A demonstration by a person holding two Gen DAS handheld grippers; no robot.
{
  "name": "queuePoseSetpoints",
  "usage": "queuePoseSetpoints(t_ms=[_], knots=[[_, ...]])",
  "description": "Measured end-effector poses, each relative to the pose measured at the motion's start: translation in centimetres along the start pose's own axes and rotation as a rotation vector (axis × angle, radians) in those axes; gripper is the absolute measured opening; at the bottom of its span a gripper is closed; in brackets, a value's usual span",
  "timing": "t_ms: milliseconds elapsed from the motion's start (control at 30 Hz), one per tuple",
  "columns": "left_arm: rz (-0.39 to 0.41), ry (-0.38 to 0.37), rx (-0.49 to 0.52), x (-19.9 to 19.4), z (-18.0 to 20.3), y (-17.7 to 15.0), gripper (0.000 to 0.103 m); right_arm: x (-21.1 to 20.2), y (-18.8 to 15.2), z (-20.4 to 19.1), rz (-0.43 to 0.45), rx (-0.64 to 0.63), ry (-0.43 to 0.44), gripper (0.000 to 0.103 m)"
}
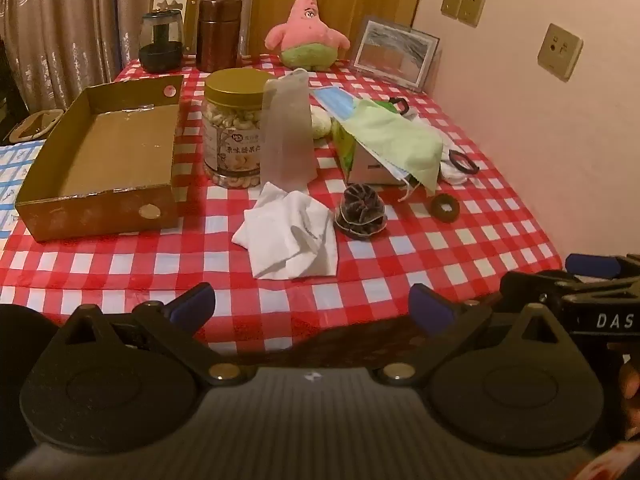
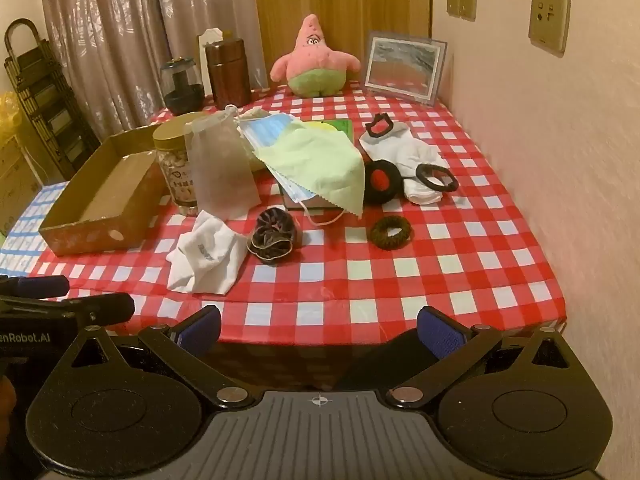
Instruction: Organize soft objects
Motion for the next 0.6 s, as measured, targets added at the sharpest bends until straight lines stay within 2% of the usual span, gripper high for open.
queuePoseSetpoints(t_ms=[133,267,600], knots=[[-0.016,-0.011,-0.026,0.25,0.05,0.22,0.101,-0.07,0.04,-0.01,0.004,0.002,0.003,0.103],[0.004,-0.023,-0.056,-0.02,-0.4,0.19,0.101,-0.04,0.09,0.05,0.001,0.003,0.004,0.103],[0.011,-0.014,-0.048,-0.08,-0.35,0.28,0.101,-0.04,0.16,0.14,0.005,0.001,-0.001,0.103]])
Point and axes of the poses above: each gripper's, at about its wrist camera, not at the fingertips, and x roughly the way its jaws point, z to its right, y to its top, the point moved 4 cm from there along x, roughly the way its jaws point, and after that the axes turned 8 degrees about z, right-handed, at the moved point
